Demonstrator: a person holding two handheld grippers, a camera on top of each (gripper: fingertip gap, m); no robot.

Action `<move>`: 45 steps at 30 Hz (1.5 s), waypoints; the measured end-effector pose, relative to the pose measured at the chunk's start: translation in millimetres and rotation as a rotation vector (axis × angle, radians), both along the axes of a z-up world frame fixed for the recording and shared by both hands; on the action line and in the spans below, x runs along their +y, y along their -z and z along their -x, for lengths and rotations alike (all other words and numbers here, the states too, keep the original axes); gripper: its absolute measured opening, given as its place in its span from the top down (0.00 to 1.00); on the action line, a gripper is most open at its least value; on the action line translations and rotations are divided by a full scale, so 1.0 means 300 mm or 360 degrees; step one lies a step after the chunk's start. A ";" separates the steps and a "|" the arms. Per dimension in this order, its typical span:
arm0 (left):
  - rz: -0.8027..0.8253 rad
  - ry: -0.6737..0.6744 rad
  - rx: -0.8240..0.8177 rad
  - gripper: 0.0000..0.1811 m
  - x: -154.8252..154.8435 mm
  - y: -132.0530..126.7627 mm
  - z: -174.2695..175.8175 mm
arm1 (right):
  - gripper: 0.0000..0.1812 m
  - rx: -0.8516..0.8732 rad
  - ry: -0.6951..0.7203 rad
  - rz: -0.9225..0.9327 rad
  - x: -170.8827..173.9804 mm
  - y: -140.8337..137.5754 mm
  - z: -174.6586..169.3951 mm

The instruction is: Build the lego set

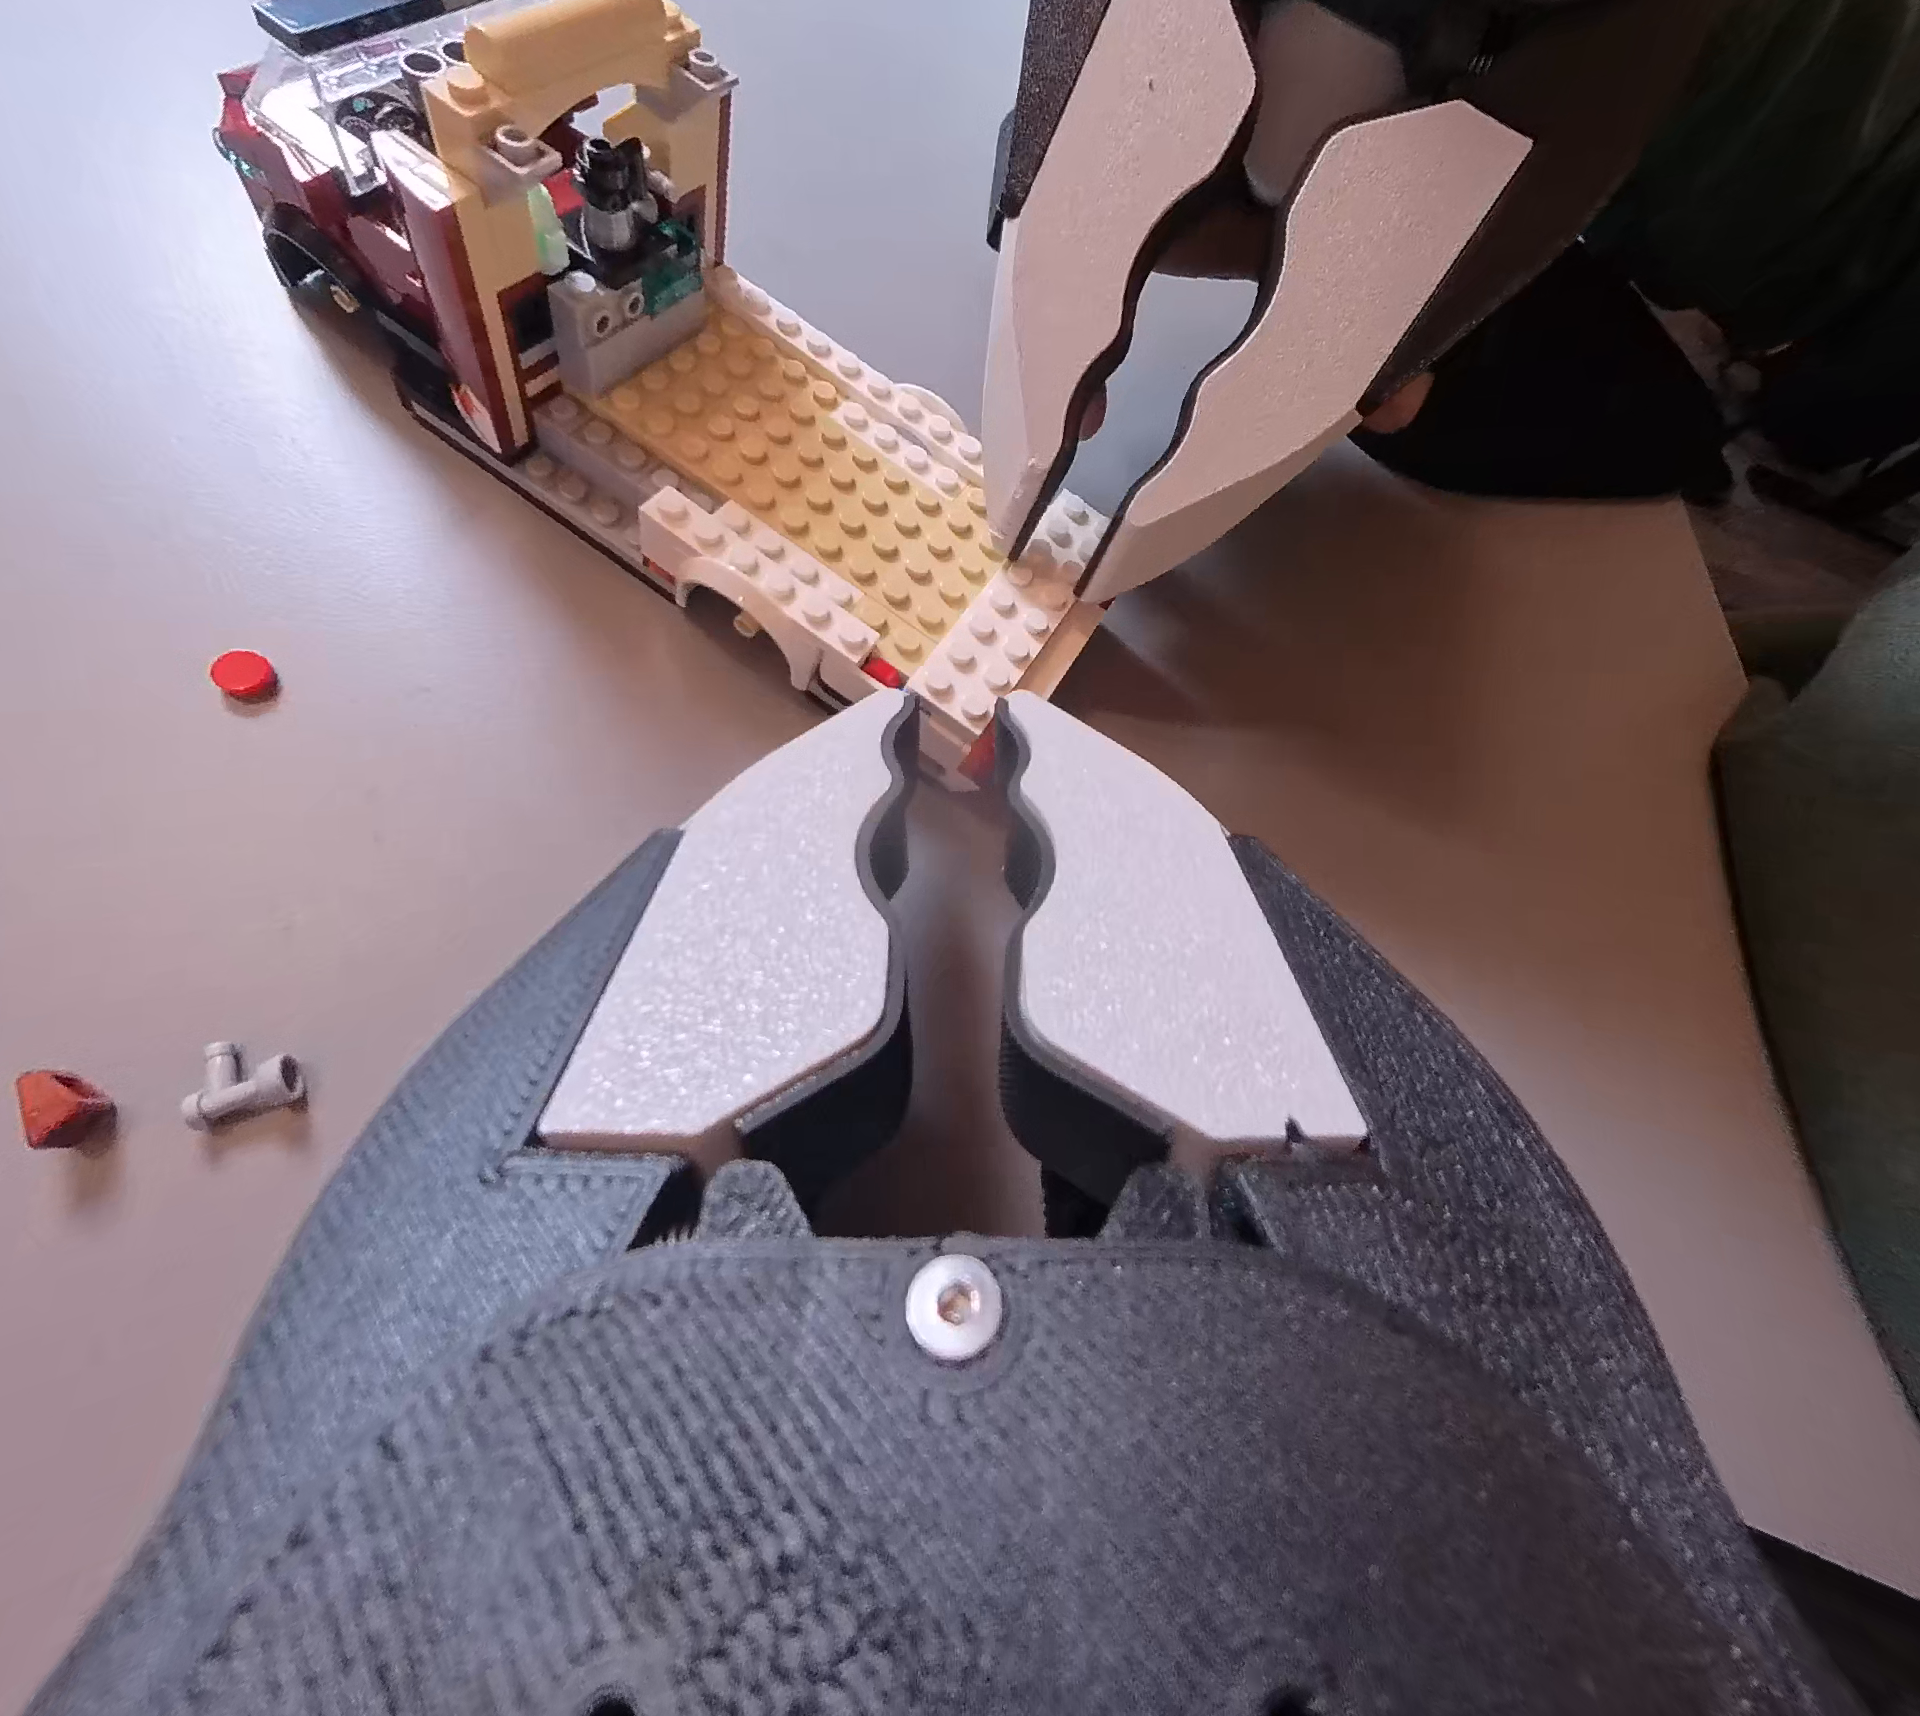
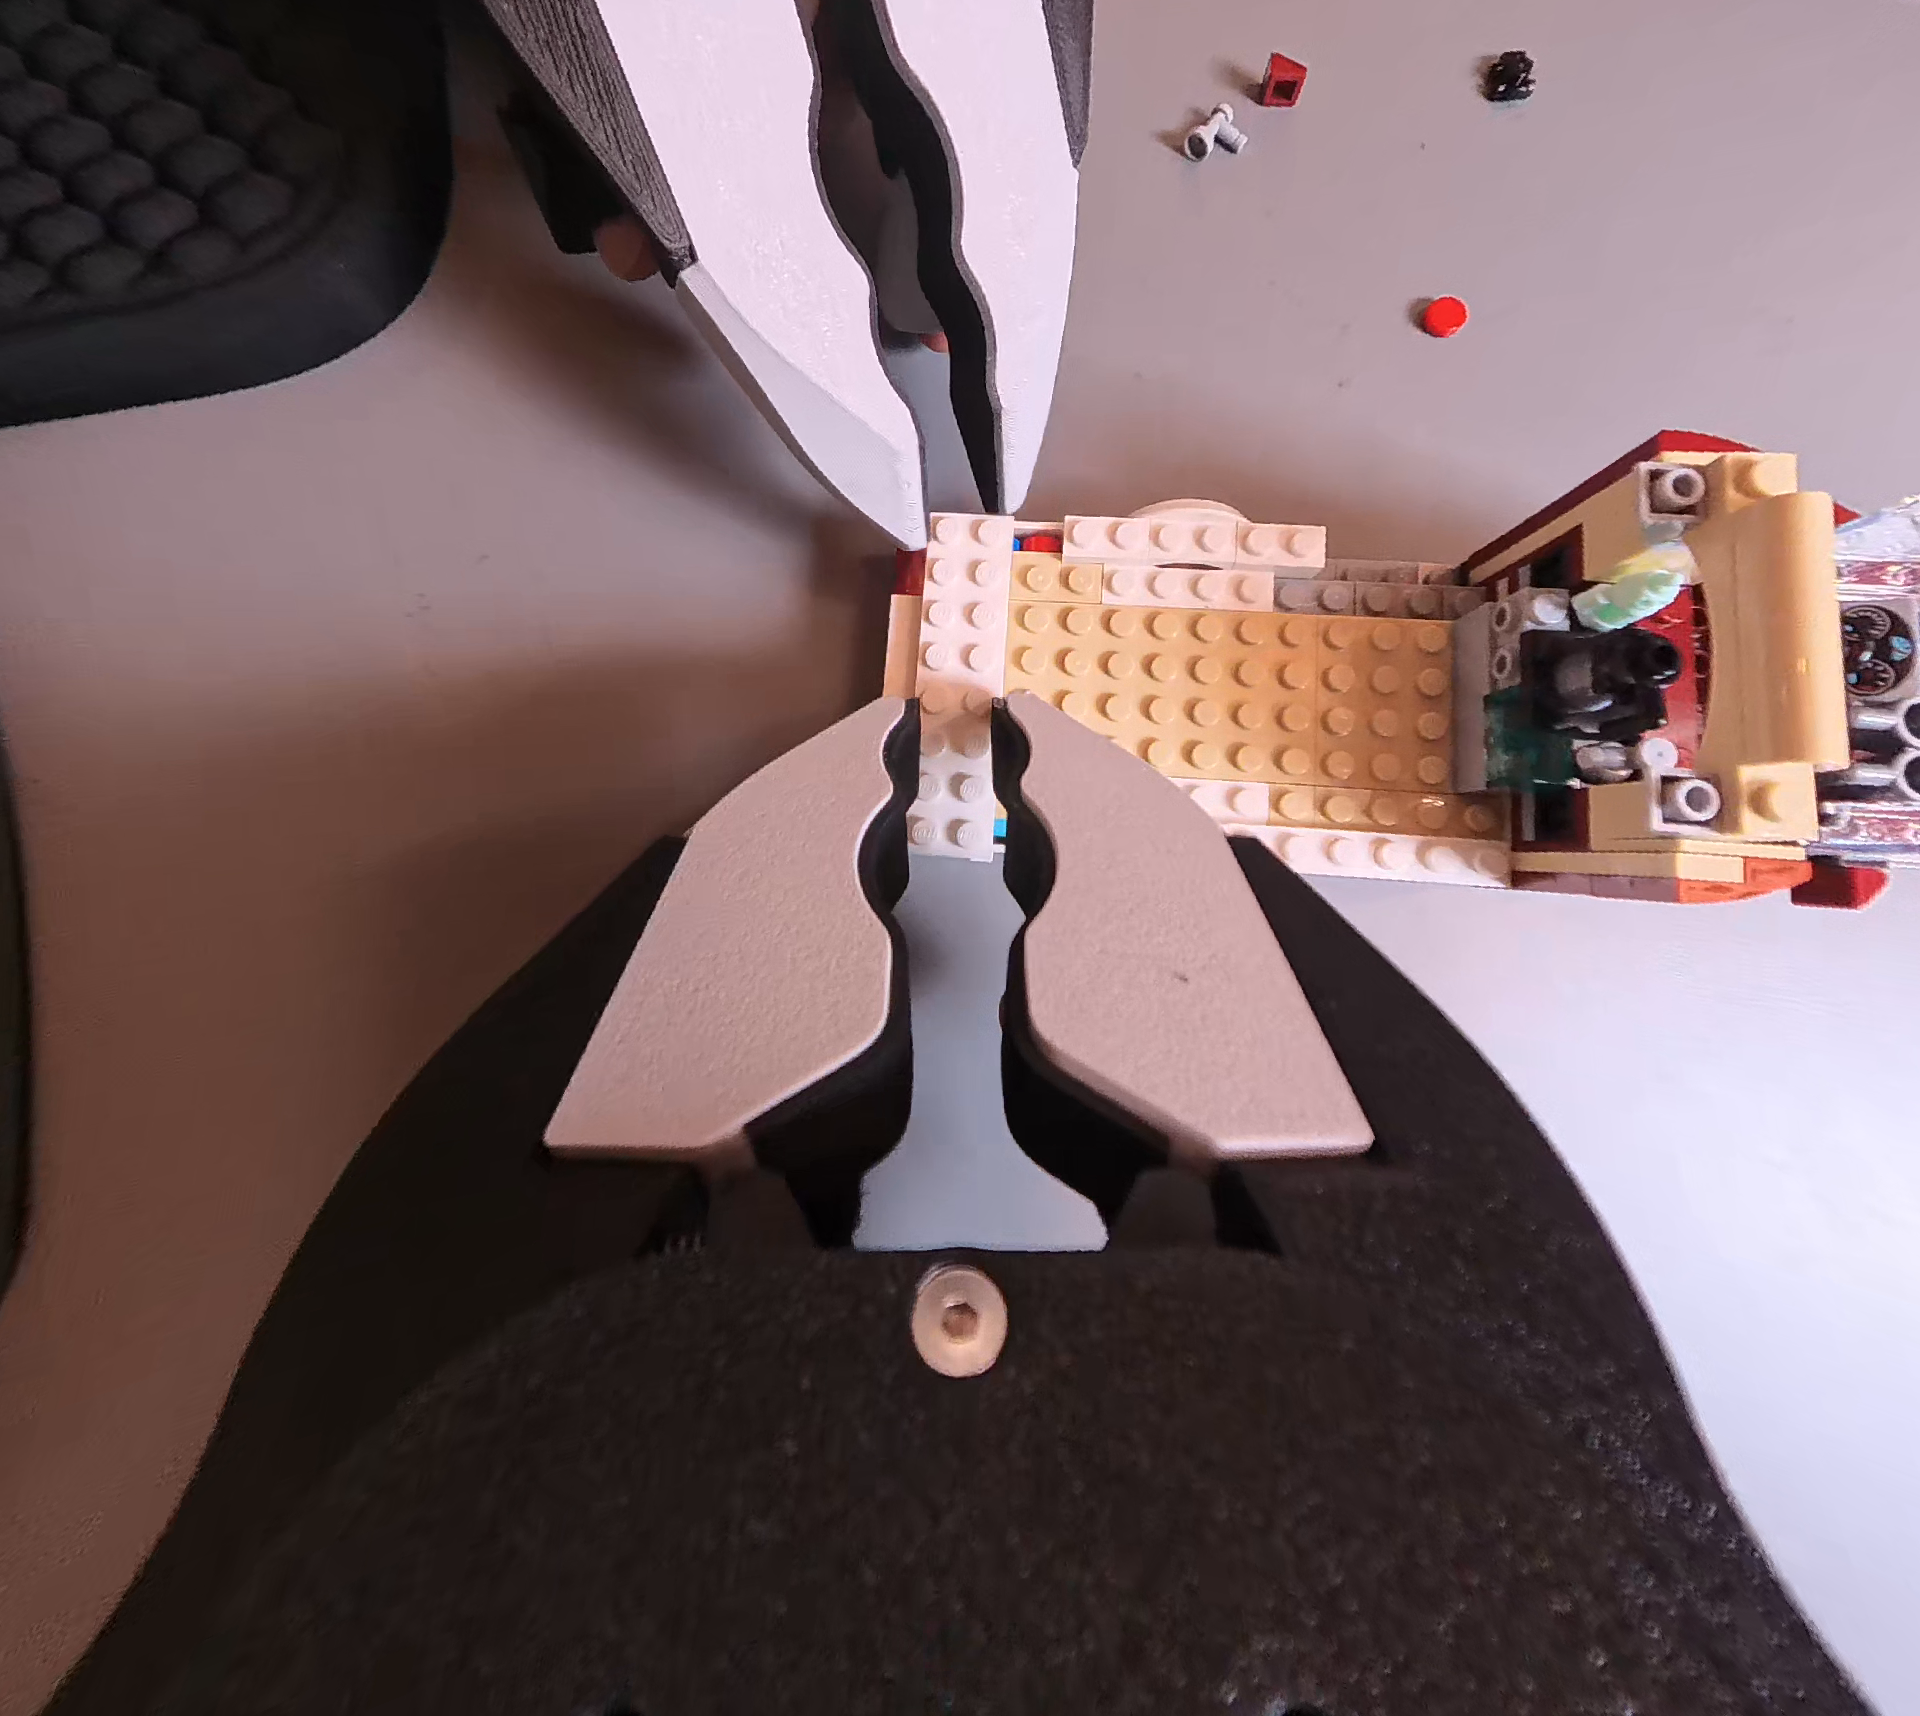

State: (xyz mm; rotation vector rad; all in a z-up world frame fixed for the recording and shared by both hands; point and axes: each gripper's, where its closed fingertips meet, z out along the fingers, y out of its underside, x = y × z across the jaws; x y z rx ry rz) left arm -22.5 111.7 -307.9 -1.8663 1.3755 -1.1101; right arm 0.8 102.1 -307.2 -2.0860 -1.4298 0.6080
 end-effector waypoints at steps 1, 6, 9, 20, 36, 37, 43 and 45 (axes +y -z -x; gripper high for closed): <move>0.0001 0.0000 0.0000 0.93 0.000 0.000 -0.001 | 0.93 0.0004 0.0005 0.0005 -0.001 0.000 0.000; -0.0007 0.0003 0.0001 0.93 -0.002 0.000 -0.001 | 0.92 0.0078 0.0025 0.0051 0.000 -0.021 -0.006; -0.0002 0.0000 -0.0004 0.93 -0.004 -0.001 0.003 | 0.92 0.0103 0.0055 0.0038 0.017 -0.046 -0.031; 0.0011 -0.0024 -0.0011 0.92 0.003 -0.002 0.004 | 0.91 0.0026 -0.0009 0.0061 -0.028 -0.014 -0.063; 0.0037 0.0027 0.0056 0.90 -0.015 0.016 0.030 | 0.91 -0.0057 -0.0017 0.0044 -0.012 0.009 -0.043; 0.0034 0.0026 0.0052 0.90 -0.015 0.015 0.027 | 0.91 -0.0055 -0.0017 0.0047 -0.014 0.009 -0.043; 0.0034 0.0006 0.0037 0.90 -0.007 0.012 0.019 | 0.89 -0.0035 -0.0011 0.0060 -0.015 0.005 -0.047; 0.0036 0.0004 0.0033 0.90 -0.008 0.012 0.019 | 0.89 -0.0018 -0.0008 0.0064 -0.013 -0.002 -0.051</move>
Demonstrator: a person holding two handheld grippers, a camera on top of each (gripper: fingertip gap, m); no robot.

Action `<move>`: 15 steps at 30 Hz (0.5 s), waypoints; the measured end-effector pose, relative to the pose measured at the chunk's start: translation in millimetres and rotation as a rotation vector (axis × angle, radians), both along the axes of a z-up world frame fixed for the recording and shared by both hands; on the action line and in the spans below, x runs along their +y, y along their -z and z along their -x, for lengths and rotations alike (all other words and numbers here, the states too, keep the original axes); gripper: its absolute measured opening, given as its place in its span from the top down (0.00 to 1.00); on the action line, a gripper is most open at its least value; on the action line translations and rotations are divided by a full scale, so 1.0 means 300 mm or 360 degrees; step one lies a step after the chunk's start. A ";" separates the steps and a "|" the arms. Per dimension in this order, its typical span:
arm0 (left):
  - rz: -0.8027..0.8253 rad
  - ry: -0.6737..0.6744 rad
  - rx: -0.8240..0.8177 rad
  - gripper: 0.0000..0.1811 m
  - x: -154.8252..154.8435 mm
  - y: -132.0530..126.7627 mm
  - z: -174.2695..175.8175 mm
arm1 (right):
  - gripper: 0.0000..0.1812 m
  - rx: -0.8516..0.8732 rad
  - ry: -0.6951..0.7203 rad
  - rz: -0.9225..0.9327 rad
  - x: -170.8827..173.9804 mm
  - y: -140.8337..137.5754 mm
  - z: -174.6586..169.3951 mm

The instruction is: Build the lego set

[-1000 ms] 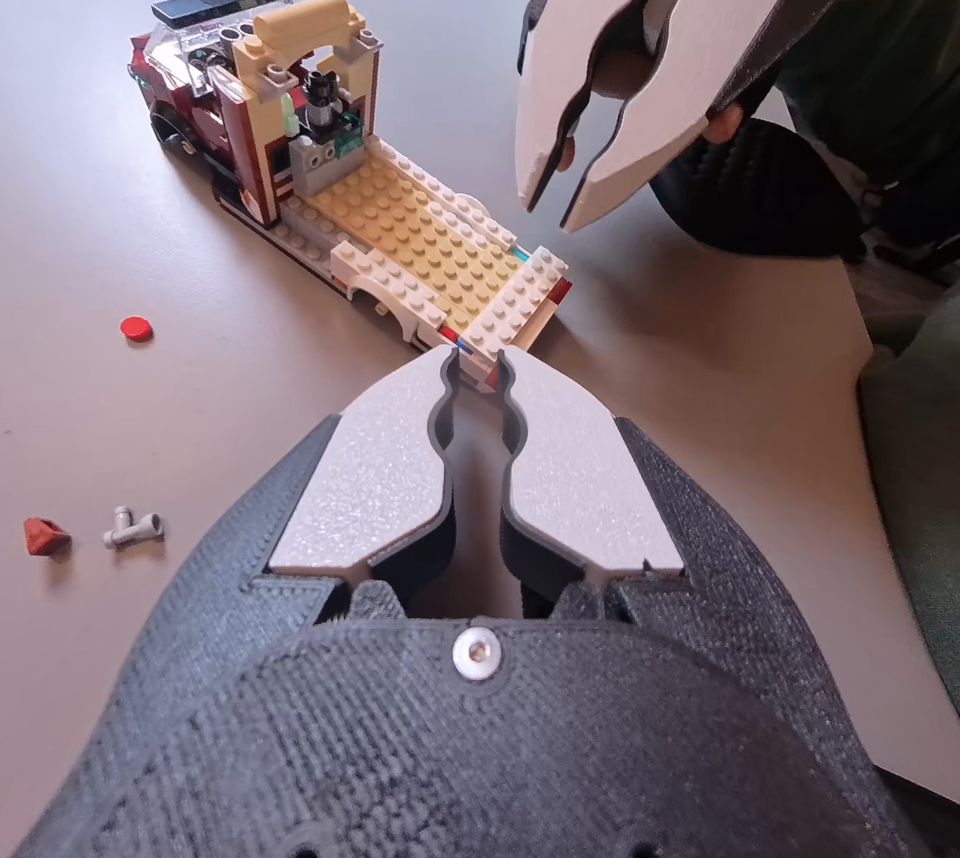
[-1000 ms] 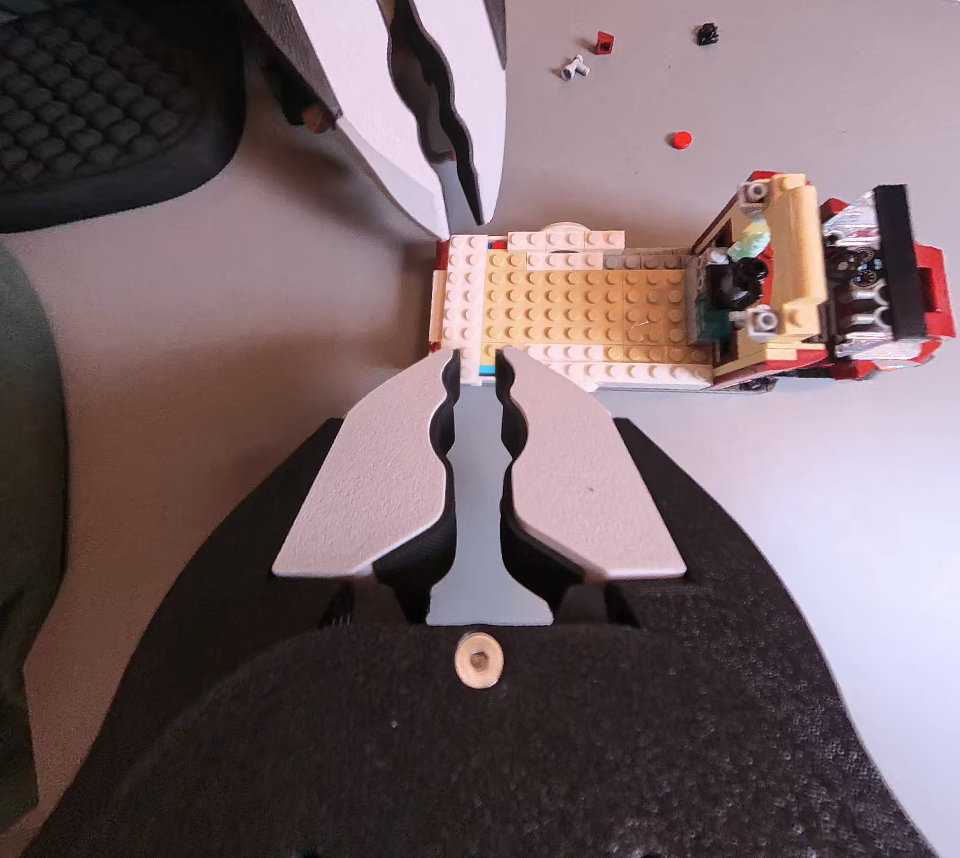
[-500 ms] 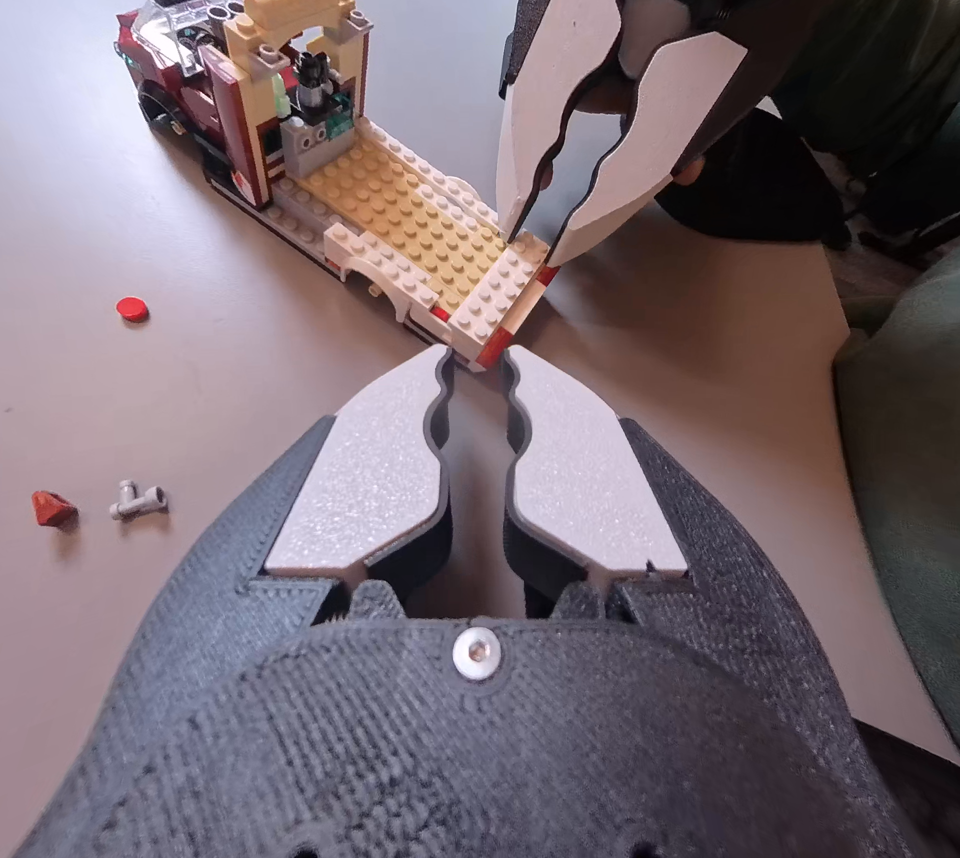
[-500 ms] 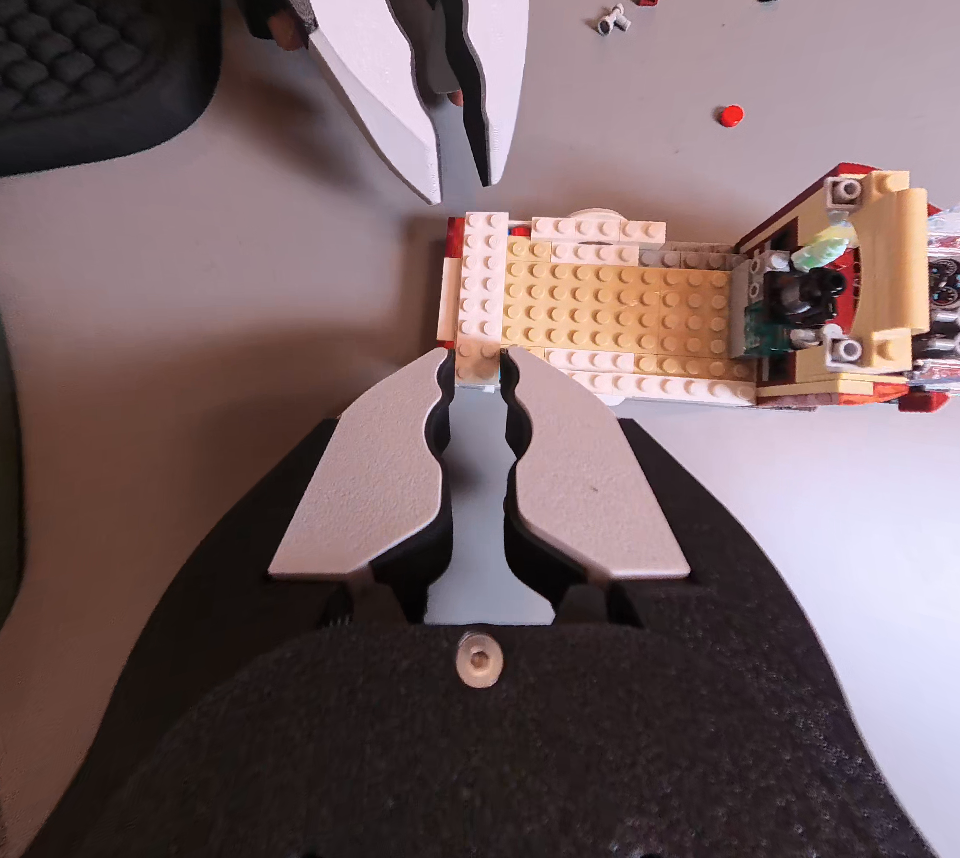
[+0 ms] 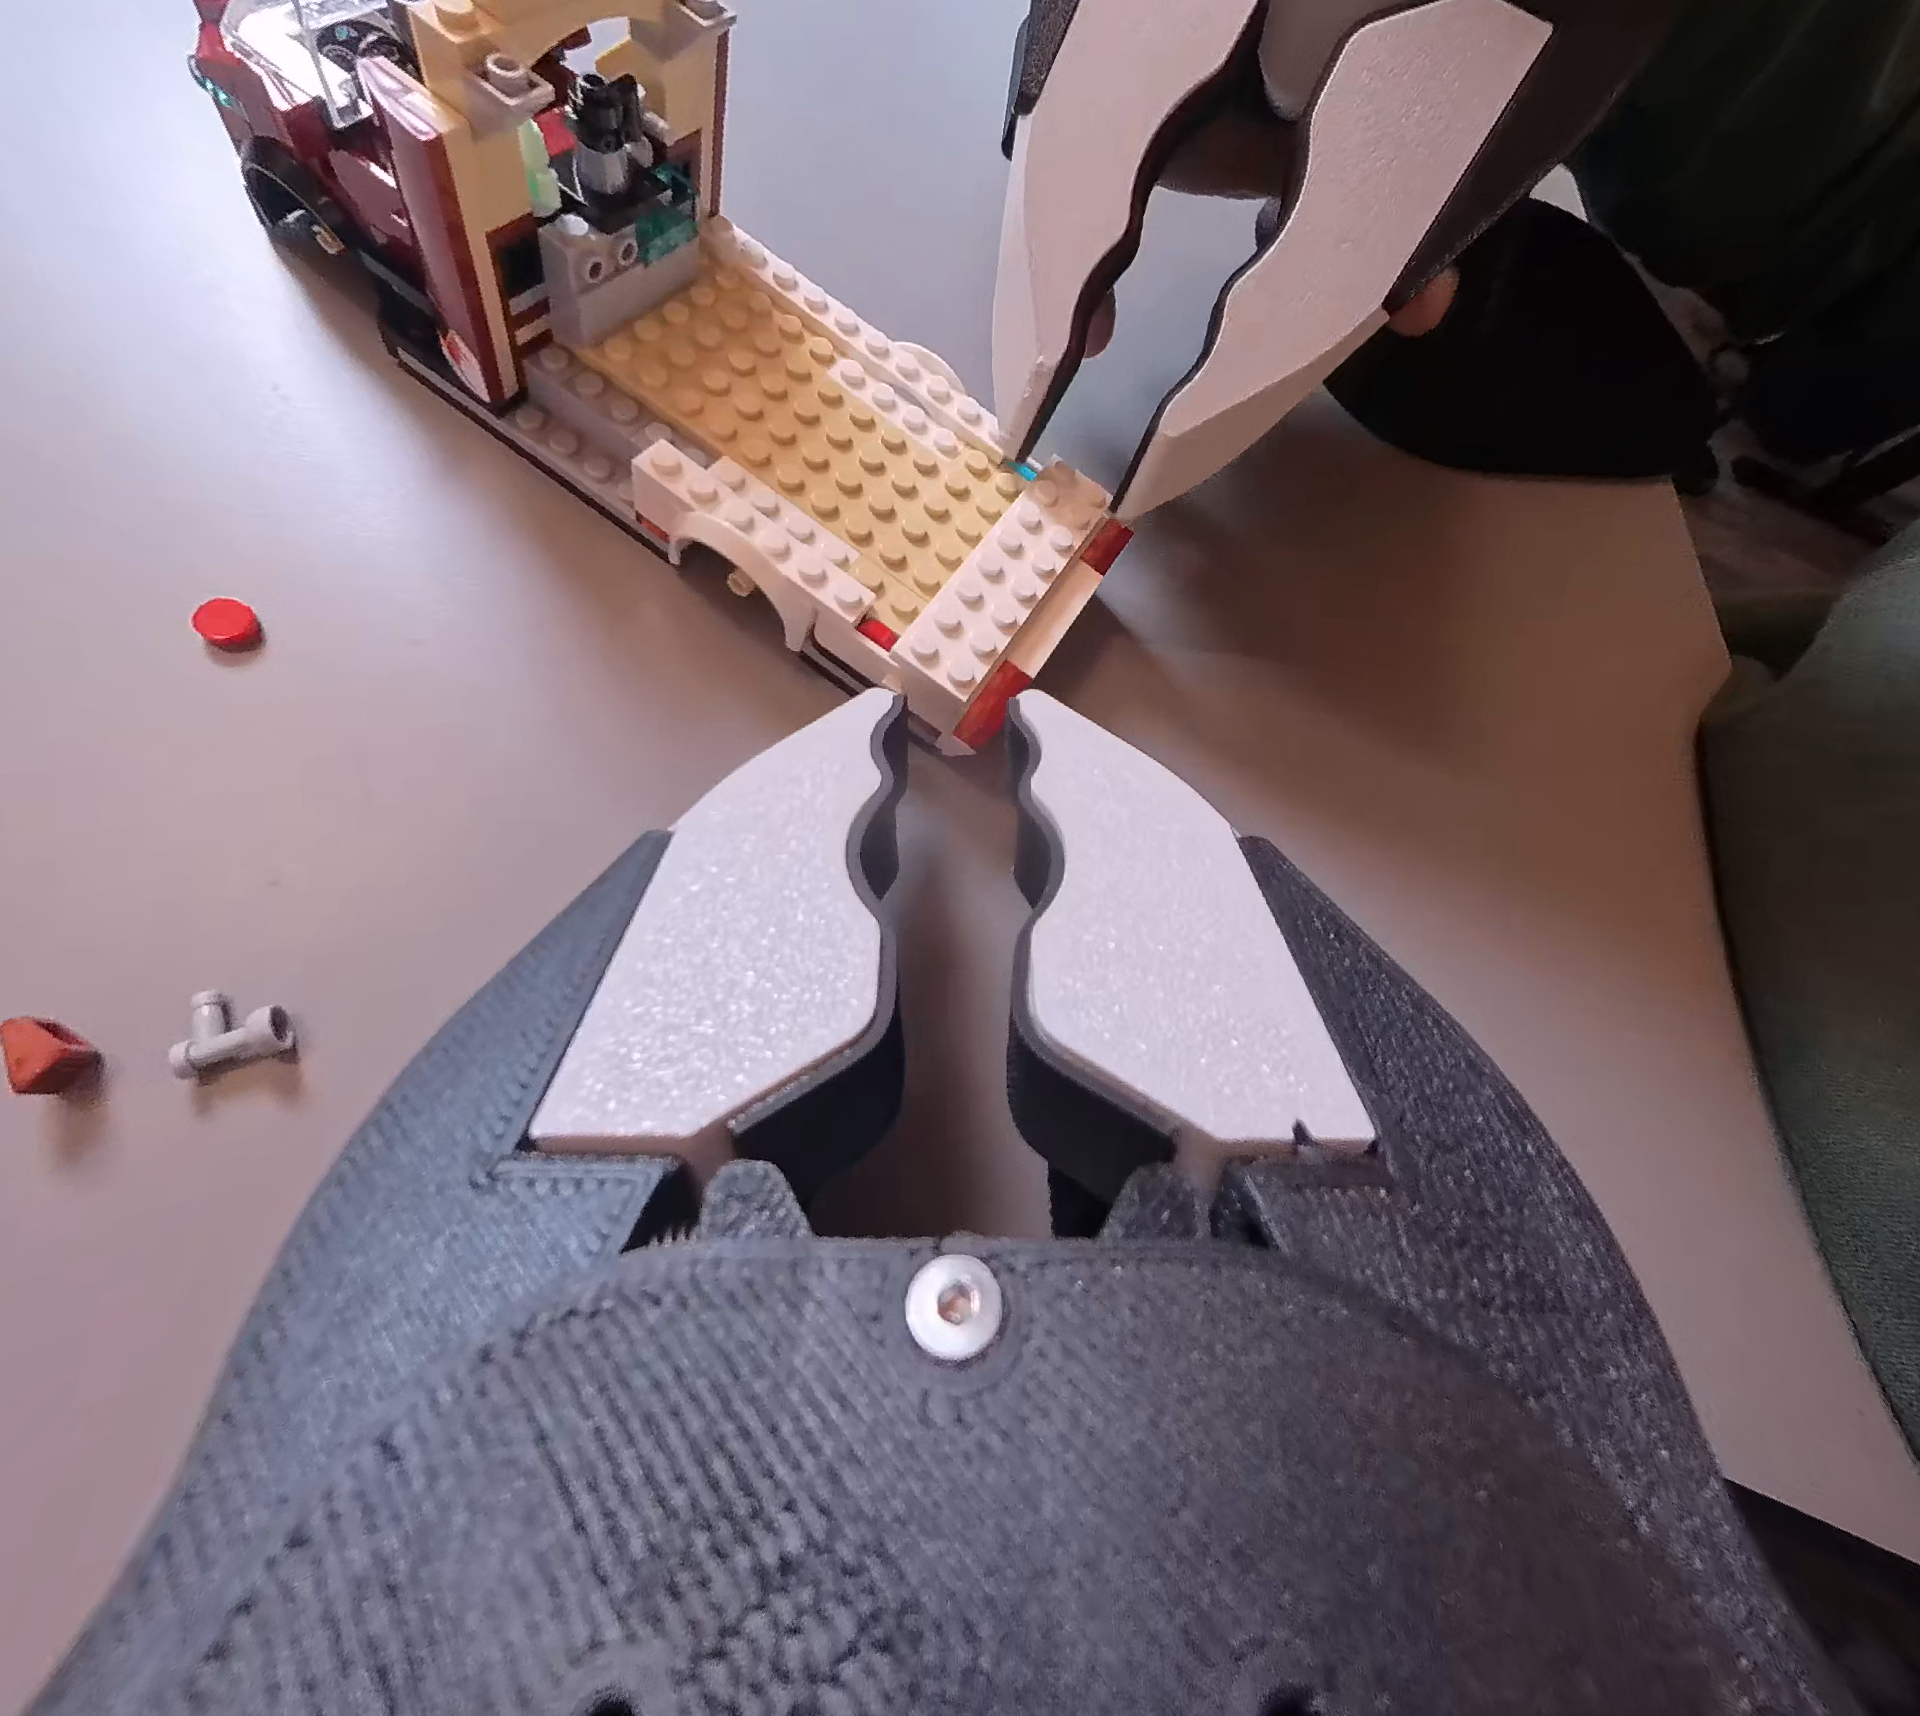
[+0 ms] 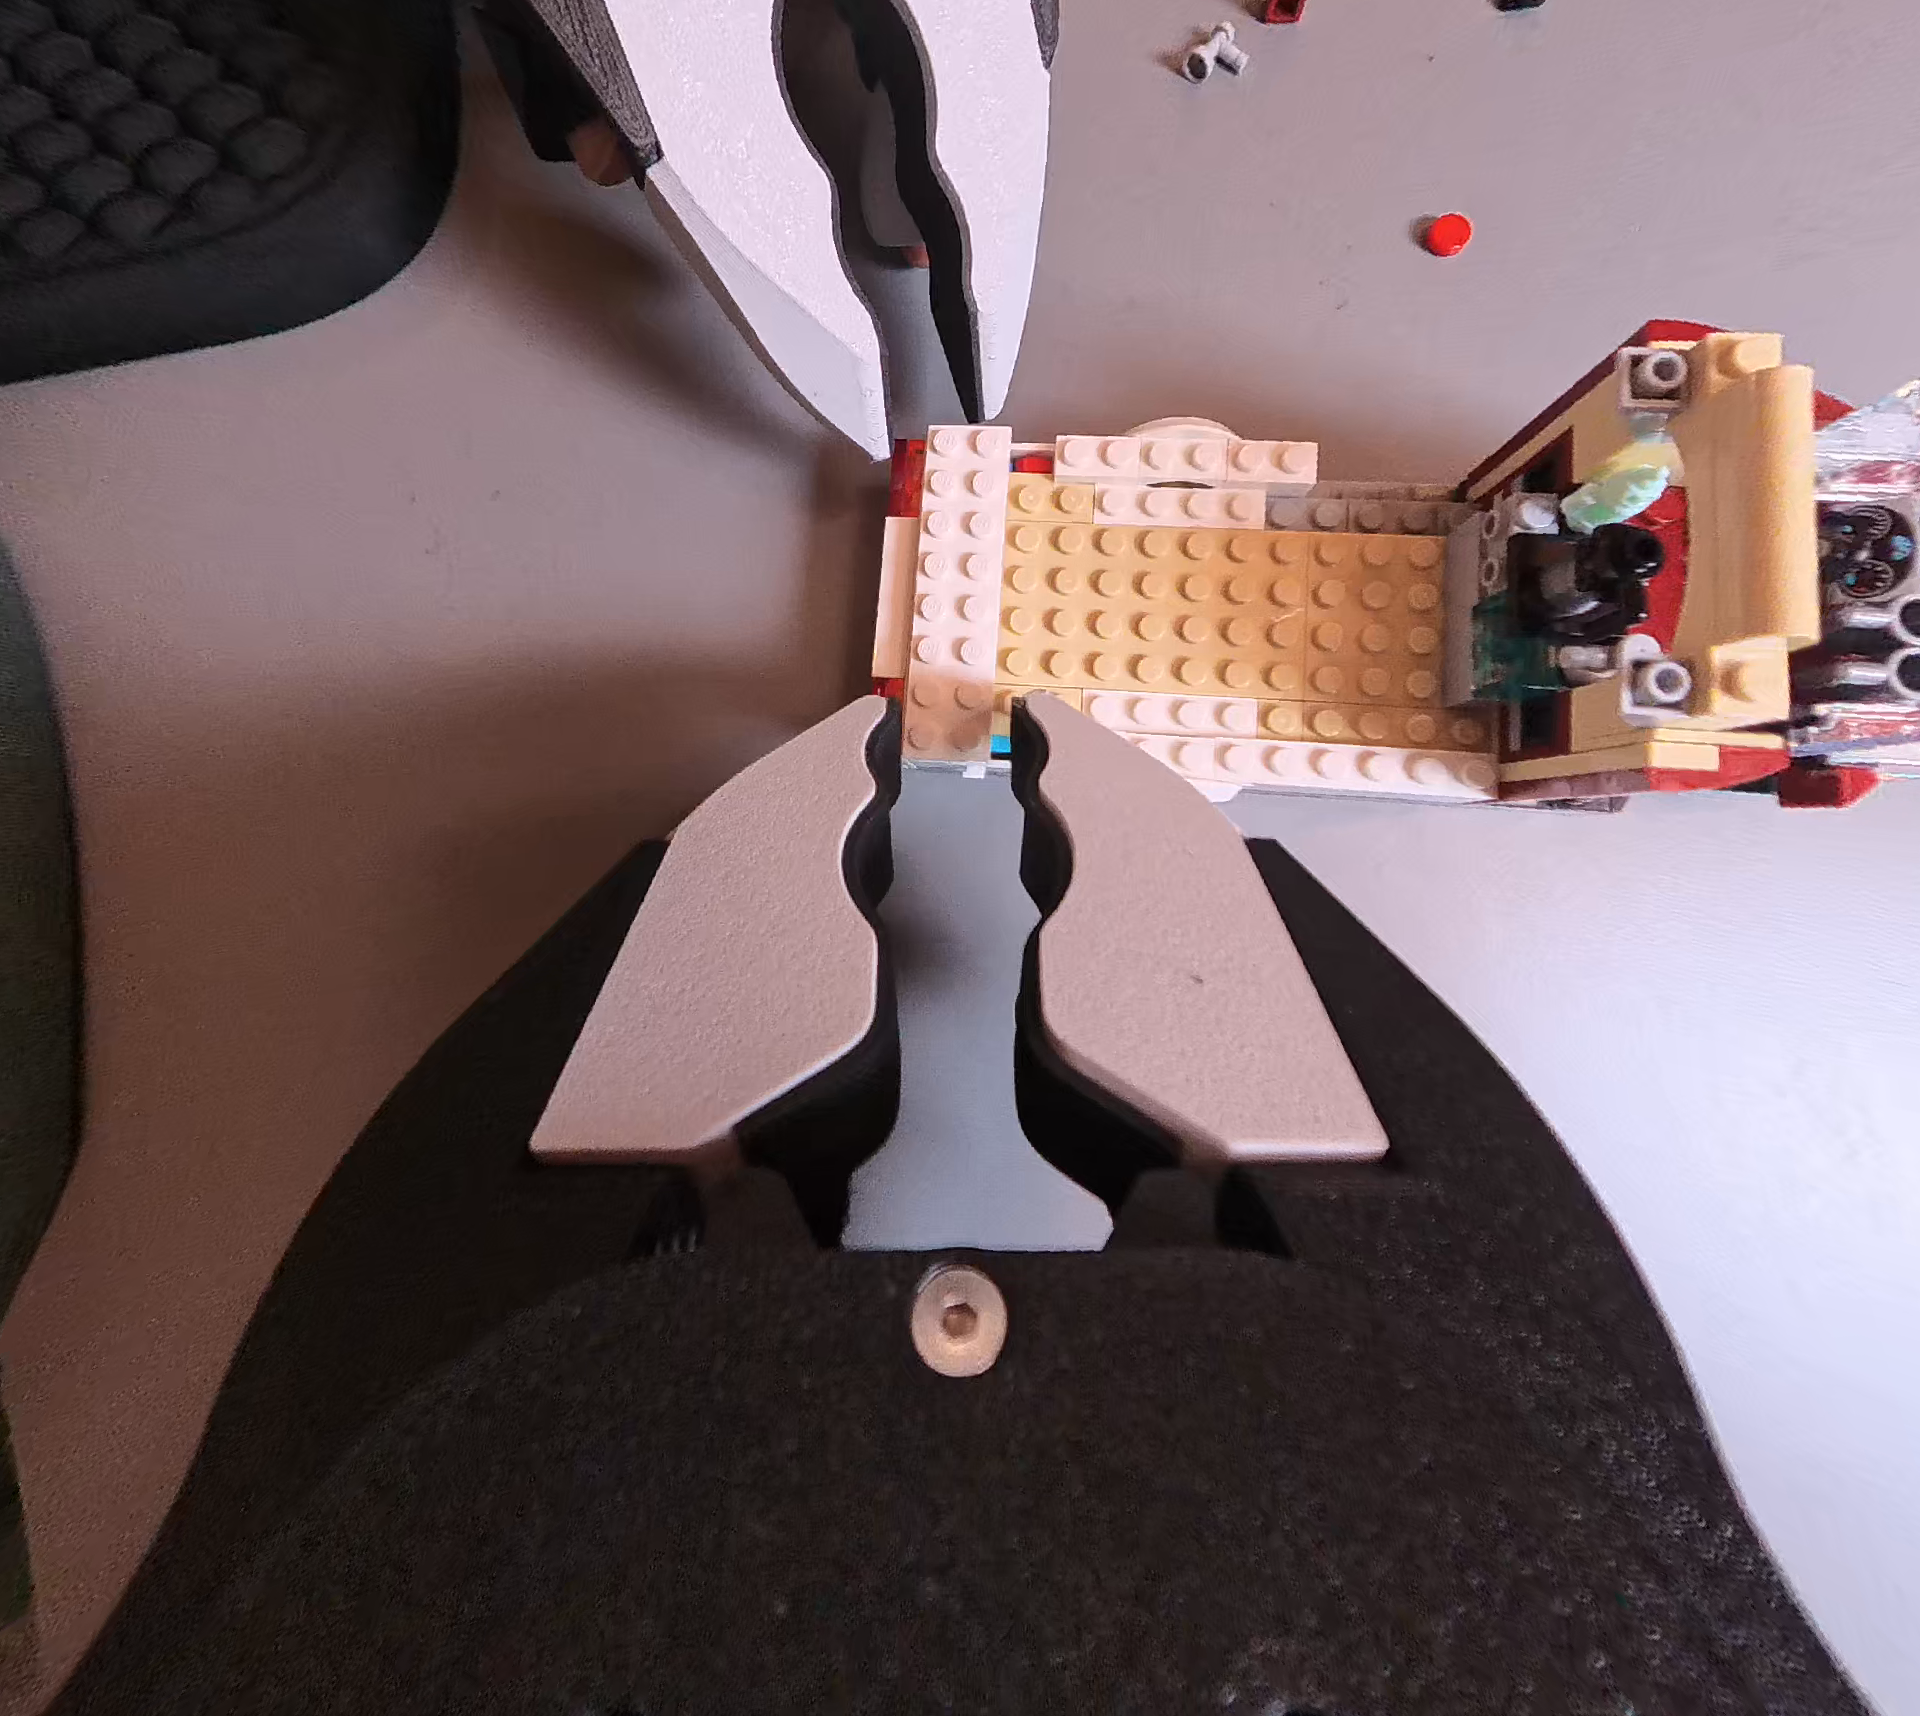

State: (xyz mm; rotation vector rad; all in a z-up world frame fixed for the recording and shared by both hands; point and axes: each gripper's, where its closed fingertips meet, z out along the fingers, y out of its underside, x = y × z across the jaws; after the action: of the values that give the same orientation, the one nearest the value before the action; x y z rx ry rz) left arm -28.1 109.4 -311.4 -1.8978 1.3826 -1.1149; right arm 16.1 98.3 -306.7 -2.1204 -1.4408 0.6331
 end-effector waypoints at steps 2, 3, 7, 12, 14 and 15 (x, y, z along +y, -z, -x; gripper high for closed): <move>-0.0003 -0.0002 -0.0002 0.91 0.001 0.000 -0.001 | 0.89 0.0030 0.0003 0.0003 0.002 -0.013 0.002; -0.0002 -0.0002 -0.0003 0.91 0.001 0.000 -0.002 | 0.90 0.0044 0.0004 0.0006 0.003 -0.021 0.005; 0.0007 -0.0004 -0.0005 0.90 0.001 -0.001 -0.009 | 0.93 0.0035 -0.0001 0.0013 0.007 -0.024 0.032; -0.0001 0.0001 0.0020 0.90 -0.007 0.007 -0.010 | 0.93 -0.0058 -0.0013 0.0027 0.014 0.003 0.046; -0.0008 0.0000 0.0027 0.90 -0.007 0.008 -0.011 | 0.93 -0.0075 -0.0018 0.0027 0.014 0.004 0.044; -0.0006 0.0001 0.0026 0.90 -0.007 0.008 -0.011 | 0.93 -0.0083 -0.0019 0.0024 0.014 0.004 0.044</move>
State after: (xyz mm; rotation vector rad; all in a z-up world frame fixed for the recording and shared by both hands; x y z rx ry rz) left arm -24.7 107.3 -313.9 -1.9080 1.3935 -1.0985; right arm 3.0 102.5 -308.0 -2.1562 -1.4821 0.5989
